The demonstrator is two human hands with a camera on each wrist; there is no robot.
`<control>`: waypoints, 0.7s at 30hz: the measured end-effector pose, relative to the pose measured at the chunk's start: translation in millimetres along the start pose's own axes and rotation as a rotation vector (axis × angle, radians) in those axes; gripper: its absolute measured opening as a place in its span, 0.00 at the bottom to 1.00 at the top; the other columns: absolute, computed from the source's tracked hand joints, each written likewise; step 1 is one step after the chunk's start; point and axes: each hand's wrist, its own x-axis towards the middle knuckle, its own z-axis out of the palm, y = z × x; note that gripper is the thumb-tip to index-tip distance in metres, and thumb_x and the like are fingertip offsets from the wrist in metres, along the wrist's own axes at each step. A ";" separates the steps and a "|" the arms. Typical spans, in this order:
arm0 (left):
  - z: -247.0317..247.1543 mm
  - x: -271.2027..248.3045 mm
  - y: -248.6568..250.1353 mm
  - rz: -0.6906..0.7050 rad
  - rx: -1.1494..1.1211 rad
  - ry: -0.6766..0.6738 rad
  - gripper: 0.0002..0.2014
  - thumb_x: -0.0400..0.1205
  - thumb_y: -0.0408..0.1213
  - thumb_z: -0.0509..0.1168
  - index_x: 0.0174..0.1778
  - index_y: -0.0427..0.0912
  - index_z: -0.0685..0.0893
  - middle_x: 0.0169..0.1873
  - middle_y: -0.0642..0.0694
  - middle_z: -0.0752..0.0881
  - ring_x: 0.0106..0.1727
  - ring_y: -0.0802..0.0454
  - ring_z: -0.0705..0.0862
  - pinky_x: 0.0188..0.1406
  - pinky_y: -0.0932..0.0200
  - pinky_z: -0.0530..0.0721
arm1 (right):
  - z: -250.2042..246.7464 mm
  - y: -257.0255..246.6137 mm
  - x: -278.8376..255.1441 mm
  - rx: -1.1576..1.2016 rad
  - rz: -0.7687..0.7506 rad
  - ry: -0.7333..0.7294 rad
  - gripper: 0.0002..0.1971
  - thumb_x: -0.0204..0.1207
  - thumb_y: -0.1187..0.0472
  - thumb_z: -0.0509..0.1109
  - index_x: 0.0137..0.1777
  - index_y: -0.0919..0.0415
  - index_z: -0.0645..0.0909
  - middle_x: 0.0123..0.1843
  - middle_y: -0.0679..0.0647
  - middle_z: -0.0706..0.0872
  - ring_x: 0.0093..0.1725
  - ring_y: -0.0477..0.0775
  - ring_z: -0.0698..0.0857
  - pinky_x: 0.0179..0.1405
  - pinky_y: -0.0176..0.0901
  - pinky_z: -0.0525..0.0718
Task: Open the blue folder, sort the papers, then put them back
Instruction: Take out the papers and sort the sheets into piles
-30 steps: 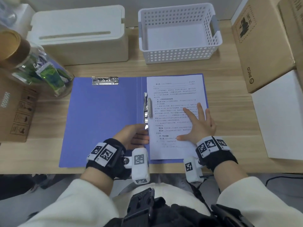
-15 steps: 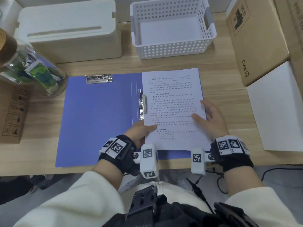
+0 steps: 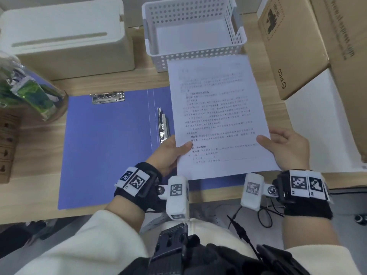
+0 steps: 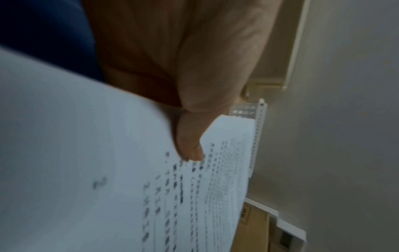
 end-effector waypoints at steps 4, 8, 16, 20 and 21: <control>-14.5 -15.5 18.1 0.171 0.045 -0.016 0.17 0.74 0.32 0.64 0.60 0.44 0.80 0.50 0.54 0.91 0.52 0.54 0.89 0.48 0.60 0.87 | 13.3 -4.5 -2.5 0.126 -0.019 -0.018 0.10 0.72 0.71 0.73 0.53 0.66 0.80 0.22 0.38 0.87 0.21 0.33 0.83 0.20 0.25 0.79; -28.9 -27.2 24.2 0.269 0.033 -0.013 0.16 0.75 0.31 0.63 0.59 0.42 0.80 0.49 0.53 0.92 0.51 0.55 0.89 0.47 0.61 0.87 | 33.5 -11.0 -6.9 0.221 -0.060 -0.040 0.09 0.73 0.73 0.72 0.44 0.60 0.77 0.20 0.38 0.86 0.21 0.32 0.83 0.21 0.24 0.79; -54.0 -39.3 15.5 0.353 -0.023 0.034 0.32 0.60 0.50 0.80 0.58 0.43 0.81 0.51 0.51 0.91 0.52 0.54 0.89 0.46 0.61 0.87 | 61.9 -13.0 -7.3 0.238 -0.058 -0.029 0.12 0.69 0.70 0.76 0.31 0.56 0.79 0.27 0.49 0.84 0.30 0.47 0.79 0.36 0.38 0.81; -59.1 -45.9 14.1 0.372 -0.039 0.070 0.28 0.60 0.48 0.77 0.55 0.44 0.82 0.46 0.54 0.92 0.47 0.57 0.90 0.41 0.64 0.87 | 69.0 -14.2 -7.7 0.220 -0.063 -0.046 0.11 0.71 0.70 0.75 0.34 0.54 0.81 0.34 0.52 0.82 0.33 0.49 0.79 0.47 0.47 0.82; -59.8 -47.1 13.6 0.372 -0.040 0.090 0.23 0.64 0.44 0.74 0.54 0.44 0.81 0.44 0.55 0.92 0.46 0.58 0.90 0.40 0.65 0.87 | 70.3 -13.7 -7.1 0.212 -0.062 -0.048 0.11 0.72 0.70 0.74 0.35 0.53 0.81 0.35 0.52 0.83 0.35 0.50 0.80 0.50 0.48 0.82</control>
